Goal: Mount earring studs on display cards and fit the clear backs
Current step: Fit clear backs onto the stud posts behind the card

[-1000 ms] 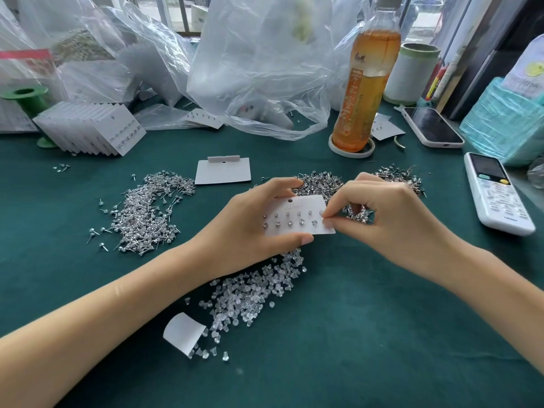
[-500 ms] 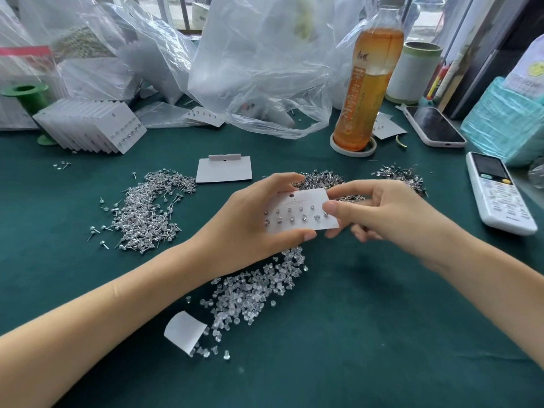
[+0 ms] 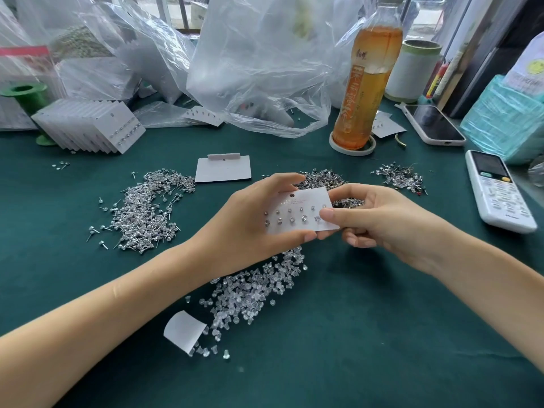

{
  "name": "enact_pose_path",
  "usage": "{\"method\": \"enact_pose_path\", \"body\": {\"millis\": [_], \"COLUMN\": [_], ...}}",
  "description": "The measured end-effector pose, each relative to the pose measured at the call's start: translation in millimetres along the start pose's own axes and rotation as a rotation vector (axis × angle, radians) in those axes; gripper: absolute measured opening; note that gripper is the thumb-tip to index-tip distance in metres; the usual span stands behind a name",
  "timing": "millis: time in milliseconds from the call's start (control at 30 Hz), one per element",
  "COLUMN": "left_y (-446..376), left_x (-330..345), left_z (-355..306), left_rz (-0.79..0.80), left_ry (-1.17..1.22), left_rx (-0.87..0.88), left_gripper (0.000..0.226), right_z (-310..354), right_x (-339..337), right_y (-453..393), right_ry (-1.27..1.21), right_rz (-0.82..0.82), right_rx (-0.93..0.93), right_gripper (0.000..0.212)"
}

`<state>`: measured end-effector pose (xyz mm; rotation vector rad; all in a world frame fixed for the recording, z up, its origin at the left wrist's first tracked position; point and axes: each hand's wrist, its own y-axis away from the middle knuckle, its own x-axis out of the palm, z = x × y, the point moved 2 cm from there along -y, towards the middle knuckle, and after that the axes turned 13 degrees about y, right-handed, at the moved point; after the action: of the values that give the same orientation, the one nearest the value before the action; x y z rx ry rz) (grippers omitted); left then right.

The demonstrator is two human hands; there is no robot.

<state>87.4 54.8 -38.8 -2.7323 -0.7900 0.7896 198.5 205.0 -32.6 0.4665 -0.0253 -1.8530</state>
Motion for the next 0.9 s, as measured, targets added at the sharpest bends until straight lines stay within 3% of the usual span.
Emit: {"method": "enact_pose_path", "body": {"millis": [600, 767, 900], "left_y": [1.1, 1.5, -1.0], "left_x": [1.3, -0.8, -5.4], "left_z": [-0.5, -2.7, -3.1], "left_rz": [-0.008, 0.016, 0.005], "left_ry": [-0.133, -0.218, -0.190], "left_rx": [0.087, 0.171, 0.171], "left_gripper": [0.070, 0.069, 0.072], "right_z": [-3.6, -6.5, -7.0], "right_x": [2.4, 3.8, 5.2], "right_y": [-1.3, 0.0, 0.9], "right_ry": [-0.025, -0.052, -0.094], "right_rz": [-0.005, -0.040, -0.082], "right_rx": [-0.017, -0.025, -0.056], "right_gripper": [0.045, 0.026, 0.027]}}
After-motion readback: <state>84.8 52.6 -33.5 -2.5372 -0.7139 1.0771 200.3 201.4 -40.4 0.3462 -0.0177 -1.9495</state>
